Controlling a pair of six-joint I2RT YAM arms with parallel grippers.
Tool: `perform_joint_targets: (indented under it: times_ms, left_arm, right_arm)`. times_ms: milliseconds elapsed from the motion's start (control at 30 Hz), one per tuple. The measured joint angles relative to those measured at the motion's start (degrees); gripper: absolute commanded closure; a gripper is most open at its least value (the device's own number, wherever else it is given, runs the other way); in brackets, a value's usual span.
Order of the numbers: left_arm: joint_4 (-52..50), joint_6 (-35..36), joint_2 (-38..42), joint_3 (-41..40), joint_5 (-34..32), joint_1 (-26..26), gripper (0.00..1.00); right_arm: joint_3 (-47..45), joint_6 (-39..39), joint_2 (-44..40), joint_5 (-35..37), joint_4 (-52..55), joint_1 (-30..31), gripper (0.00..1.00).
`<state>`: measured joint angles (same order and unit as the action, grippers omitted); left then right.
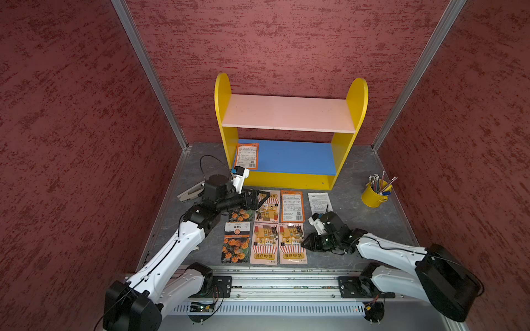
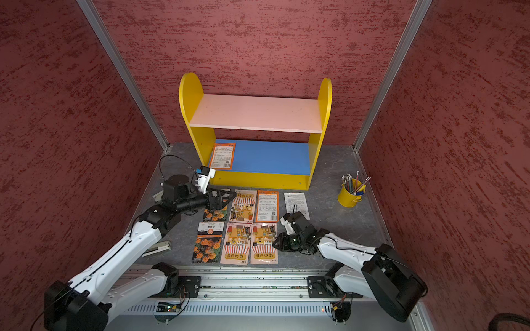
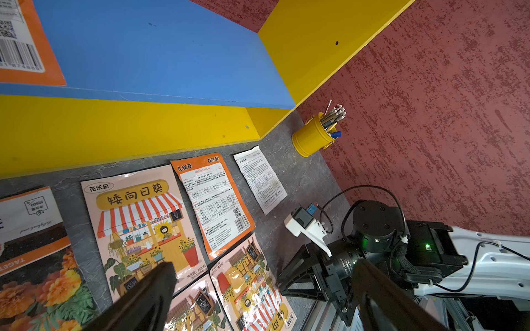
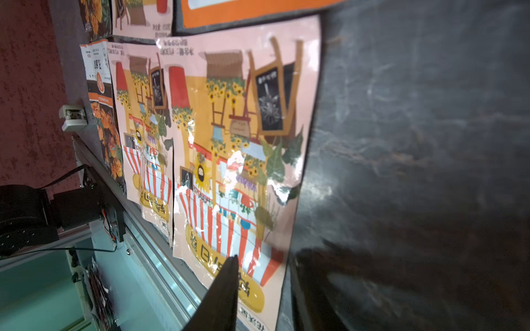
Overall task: Take the seed bag off the shelf
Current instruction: Place the seed packet at the center of the board, then pick up the seed packet from the shelf.
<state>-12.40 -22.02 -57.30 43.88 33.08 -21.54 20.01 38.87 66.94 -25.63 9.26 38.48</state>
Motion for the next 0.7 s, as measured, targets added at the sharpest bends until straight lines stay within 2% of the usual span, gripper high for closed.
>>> perform_joint_targets:
  times_ms: [200,367,433,567,700]
  left_arm:
    - [0.0,0.0,0.09,-0.02,-0.11,0.0,0.0]
    - [0.0,0.0,0.55,-0.02,-0.61,0.02,0.0]
    - [0.0,0.0,0.55,-0.02,-0.72,0.04,0.0]
    - [-0.02,-0.13,0.55,-0.02,-1.22,0.04,0.0]
    - [-0.04,-0.24,0.52,-0.02,-2.01,0.04,0.0]
  right_arm:
    - [0.59,-1.86,-5.11,3.52,7.76,-0.24,0.63]
    - [3.65,-3.74,-10.84,5.46,14.47,-0.46,0.51]
    - [5.9,-4.63,-12.74,5.92,16.52,-0.46,0.4]
    - [10.88,-7.02,-14.8,7.58,19.04,-0.46,0.24]
    - [15.89,-9.51,-13.84,8.76,19.45,-0.46,0.03]
